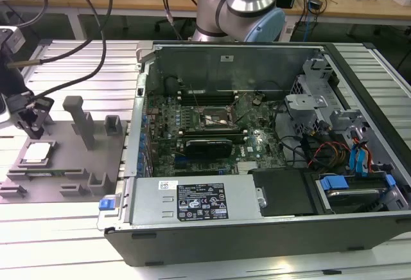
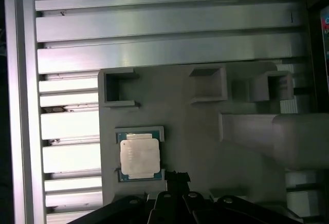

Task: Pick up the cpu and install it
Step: 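Pick up the cpu and move it towards the insertion slot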

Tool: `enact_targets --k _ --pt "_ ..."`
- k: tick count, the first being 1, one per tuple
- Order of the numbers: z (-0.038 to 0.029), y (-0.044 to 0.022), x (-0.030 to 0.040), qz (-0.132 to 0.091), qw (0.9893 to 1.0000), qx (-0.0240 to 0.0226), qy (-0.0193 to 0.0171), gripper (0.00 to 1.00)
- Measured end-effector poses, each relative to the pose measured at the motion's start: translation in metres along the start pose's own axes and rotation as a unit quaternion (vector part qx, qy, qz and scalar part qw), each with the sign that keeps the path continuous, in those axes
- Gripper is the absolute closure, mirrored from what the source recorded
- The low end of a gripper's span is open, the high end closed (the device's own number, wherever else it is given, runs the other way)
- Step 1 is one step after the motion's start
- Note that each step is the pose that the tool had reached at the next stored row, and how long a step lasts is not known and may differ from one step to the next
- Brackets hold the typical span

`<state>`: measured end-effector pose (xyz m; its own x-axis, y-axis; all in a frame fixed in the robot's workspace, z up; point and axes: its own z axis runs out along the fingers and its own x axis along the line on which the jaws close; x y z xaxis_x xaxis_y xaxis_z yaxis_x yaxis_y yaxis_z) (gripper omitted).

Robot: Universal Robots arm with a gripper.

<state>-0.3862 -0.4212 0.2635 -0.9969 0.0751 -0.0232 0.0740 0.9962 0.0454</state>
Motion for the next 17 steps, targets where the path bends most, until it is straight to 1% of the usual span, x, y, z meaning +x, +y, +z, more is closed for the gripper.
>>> enact_targets --k 3,5,8,9,14,17 --pt "0.0057 -0.0011 0.0032 0.0 1.0 -0.0001 -0.0001 0.89" --pt "0.0084 -0.0019 0.0057 0.0 1.0 -0.0001 -0.0001 0.89" --pt "0.0148 -0.0031 0.0117 0.0 1.0 -0.0001 -0.0001 0.89" --pt "0.0183 -0.0034 0.014 0.0 1.0 -0.0001 -0.0001 0.89" --pt "0.0289 -0.0043 0.0195 0.0 1.0 -0.0001 -0.0001 0.89" --pt "0.0337 -0.0047 0.0219 0.0 1.0 -0.0001 -0.0001 0.89"
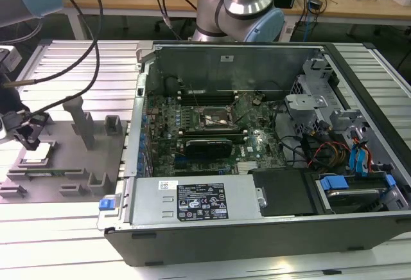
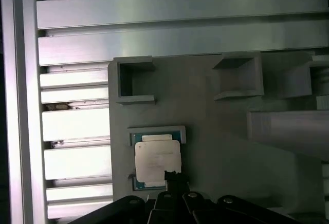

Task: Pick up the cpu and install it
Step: 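Pick up the cpu and move it towards the insertion slot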

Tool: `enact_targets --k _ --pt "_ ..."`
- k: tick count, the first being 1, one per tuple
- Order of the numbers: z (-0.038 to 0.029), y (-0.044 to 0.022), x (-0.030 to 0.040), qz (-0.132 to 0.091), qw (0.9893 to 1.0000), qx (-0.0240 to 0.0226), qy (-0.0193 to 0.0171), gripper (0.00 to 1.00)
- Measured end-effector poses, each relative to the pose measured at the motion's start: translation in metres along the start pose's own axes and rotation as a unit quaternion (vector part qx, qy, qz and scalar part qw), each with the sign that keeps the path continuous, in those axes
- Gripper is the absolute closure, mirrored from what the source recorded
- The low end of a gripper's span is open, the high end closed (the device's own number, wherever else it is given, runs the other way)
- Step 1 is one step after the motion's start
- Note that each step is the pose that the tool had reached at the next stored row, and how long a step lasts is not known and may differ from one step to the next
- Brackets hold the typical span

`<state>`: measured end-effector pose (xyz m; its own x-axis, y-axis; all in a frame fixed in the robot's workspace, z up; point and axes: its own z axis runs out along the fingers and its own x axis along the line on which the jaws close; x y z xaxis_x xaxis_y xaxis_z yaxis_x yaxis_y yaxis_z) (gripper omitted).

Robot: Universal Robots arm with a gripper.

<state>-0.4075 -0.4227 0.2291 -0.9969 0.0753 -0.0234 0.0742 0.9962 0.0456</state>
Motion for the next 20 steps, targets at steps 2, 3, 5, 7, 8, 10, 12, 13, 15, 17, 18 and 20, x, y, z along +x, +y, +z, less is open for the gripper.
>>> enact_targets --k 2,3,5,7,8,10,12,13,15,17,18,20 --pt "0.0028 -0.0003 0.002 0.0 1.0 0.0 0.0 0.89" --pt "0.0041 -0.0004 0.003 0.0 1.0 0.0 0.0 0.89" --pt "0.0063 -0.0006 0.0054 0.0 1.0 0.0 0.0 0.89" --pt "0.0089 -0.0007 0.0081 0.0 1.0 0.0 0.0 0.89" --pt "0.0099 -0.0008 0.009 0.0 1.0 0.0 0.0 0.89" --pt "0.0134 -0.0006 0.0113 0.0 1.0 0.0 -0.0001 0.89" --pt "0.0157 0.0009 0.0135 0.0 1.0 0.0 -0.0001 0.89" --pt "0.0161 0.0015 0.014 0.0 1.0 0.0001 0.0 0.89" --pt "0.0174 0.0045 0.0165 0.0 1.0 0.0001 0.0 0.89" --pt "0.0174 0.0045 0.0165 0.0 1.0 0.0001 0.0 0.89" --pt "0.0174 0.0045 0.0165 0.0 1.0 0.0 -0.0001 0.89" --pt "0.0175 0.0045 0.0166 0.0 1.0 0.0 -0.0001 0.89"
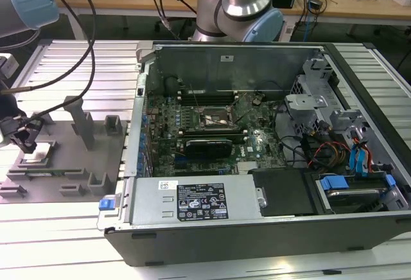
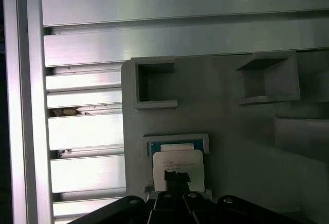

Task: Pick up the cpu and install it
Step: 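Pick up the cpu and move it towards the insertion slot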

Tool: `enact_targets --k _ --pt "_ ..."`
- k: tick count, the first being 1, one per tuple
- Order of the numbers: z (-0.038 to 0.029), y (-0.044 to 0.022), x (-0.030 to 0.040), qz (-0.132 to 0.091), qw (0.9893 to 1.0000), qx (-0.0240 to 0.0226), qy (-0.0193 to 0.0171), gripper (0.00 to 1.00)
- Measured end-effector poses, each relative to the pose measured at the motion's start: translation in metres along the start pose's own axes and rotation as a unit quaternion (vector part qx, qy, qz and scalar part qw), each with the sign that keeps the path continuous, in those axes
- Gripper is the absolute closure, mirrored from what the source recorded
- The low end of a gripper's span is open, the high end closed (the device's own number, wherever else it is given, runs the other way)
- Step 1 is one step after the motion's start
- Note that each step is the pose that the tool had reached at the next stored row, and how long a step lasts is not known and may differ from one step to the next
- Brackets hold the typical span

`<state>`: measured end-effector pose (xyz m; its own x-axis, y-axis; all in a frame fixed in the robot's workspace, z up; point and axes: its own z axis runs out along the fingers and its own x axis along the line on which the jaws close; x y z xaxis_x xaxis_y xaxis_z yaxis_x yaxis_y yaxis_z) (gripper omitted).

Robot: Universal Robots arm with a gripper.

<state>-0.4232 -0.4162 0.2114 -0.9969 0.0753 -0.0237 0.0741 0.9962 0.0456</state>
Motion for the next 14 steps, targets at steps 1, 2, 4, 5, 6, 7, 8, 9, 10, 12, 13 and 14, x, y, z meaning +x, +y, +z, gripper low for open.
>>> enact_targets --k 1,2,4,5,6,7,8,9,10,12,13,14 --pt "0.0 0.0 0.0 0.0 1.0 0.0 0.0 0.89" --pt "0.0 0.0 0.0 0.0 1.0 0.0 0.0 0.89" --pt "0.0 0.0 0.0001 0.0 1.0 0.0 0.0 0.84" --pt "0.0 0.0 0.0001 0.0 1.0 0.0 0.0 0.71" --pt "-0.0001 0.0 0.0002 0.0 1.0 0.0 0.0001 0.64" --pt "-0.0001 0.0 0.0002 0.0 1.0 0.0 0.0001 0.58" --pt "0.0 0.0 0.0002 0.0 1.0 0.0 0.0 0.52" --pt "-0.0001 0.0 0.0002 0.0 1.0 0.0 0.0001 0.46" --pt "0.0 0.0 0.0003 0.0 1.0 0.0 0.0 0.46" --pt "0.0 0.0 0.0003 0.0 1.0 0.0 0.0 0.35" --pt "-0.0001 0.0 0.0003 0.0 1.0 0.0 0.0001 0.35" --pt "-0.0001 -0.0001 0.0003 0.0 1.0 0.0 0.0001 0.28"
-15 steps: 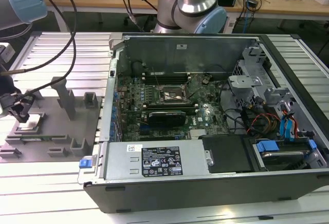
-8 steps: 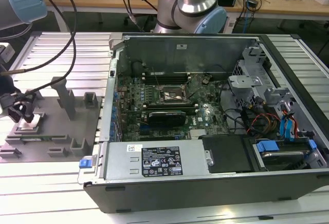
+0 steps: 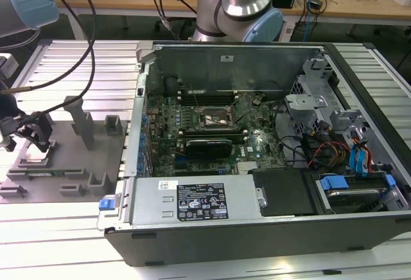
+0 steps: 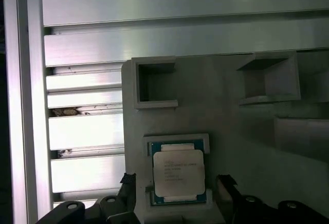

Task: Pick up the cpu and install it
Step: 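Pick up the cpu and move it towards the insertion slot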

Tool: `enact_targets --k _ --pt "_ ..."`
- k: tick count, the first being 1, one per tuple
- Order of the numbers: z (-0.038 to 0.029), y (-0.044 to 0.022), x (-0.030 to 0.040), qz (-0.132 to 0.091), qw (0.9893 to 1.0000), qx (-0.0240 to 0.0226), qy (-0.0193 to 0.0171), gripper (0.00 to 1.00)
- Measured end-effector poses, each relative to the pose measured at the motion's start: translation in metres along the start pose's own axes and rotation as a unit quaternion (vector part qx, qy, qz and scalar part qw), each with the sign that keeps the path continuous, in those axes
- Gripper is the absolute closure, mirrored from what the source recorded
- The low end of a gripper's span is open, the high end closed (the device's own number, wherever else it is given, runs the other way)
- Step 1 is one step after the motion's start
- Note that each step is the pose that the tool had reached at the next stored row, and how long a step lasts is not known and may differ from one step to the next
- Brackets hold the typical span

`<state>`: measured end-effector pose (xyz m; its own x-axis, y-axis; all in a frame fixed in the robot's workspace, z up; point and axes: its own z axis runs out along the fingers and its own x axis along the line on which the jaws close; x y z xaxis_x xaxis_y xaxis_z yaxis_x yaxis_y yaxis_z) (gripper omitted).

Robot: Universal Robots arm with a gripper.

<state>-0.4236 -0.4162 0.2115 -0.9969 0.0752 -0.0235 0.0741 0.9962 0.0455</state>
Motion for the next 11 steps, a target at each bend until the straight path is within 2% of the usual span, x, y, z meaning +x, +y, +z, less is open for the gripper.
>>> enact_targets --k 3,5,7,9,11 --pt "0.0001 0.0 0.0001 0.0 1.0 0.0006 0.0 0.28" --pt "0.0006 0.0001 0.0002 0.0 1.0 0.0057 -0.0004 0.28" --pt "0.0022 0.0009 0.0 0.0 0.9998 0.0173 -0.0013 0.28" --pt "0.0039 0.0022 -0.0005 -0.001 0.9998 0.0208 -0.0016 0.28" --pt "0.0057 0.0035 -0.0016 -0.002 0.9998 0.0209 -0.0016 0.28"
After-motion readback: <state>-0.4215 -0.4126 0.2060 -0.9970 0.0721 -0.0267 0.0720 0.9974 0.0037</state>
